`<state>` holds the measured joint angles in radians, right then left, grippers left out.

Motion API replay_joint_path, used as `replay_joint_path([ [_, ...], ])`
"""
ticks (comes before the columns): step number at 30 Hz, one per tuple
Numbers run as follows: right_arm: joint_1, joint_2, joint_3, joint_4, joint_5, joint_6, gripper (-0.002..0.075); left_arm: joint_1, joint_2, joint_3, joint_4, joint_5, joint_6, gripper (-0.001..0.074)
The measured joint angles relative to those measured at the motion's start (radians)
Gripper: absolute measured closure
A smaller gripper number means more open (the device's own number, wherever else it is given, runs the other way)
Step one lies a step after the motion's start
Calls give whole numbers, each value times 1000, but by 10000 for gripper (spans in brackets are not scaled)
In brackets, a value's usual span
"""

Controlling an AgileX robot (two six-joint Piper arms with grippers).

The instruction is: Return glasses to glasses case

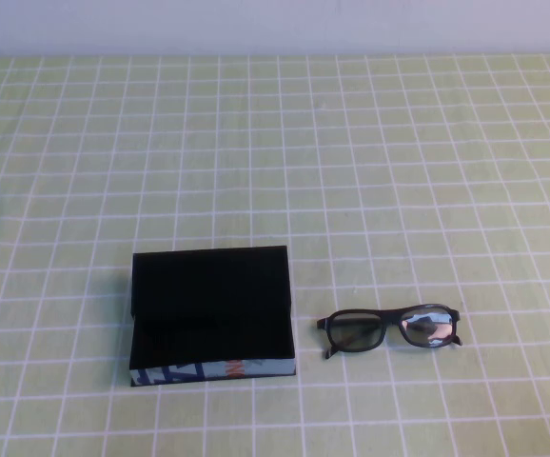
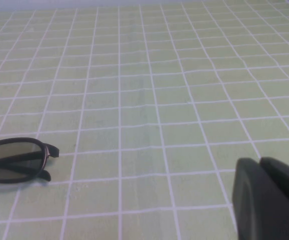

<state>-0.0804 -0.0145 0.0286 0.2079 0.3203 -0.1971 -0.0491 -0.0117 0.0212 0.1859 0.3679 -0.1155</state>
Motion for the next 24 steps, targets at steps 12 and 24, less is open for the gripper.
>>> replay_joint_path([
  [12,0,0,0,13,0,0,743,0,0,0,-3,0,-2,737],
  [24,0,0,0,24,0,1,743,0,0,0,-5,0,-2,736],
])
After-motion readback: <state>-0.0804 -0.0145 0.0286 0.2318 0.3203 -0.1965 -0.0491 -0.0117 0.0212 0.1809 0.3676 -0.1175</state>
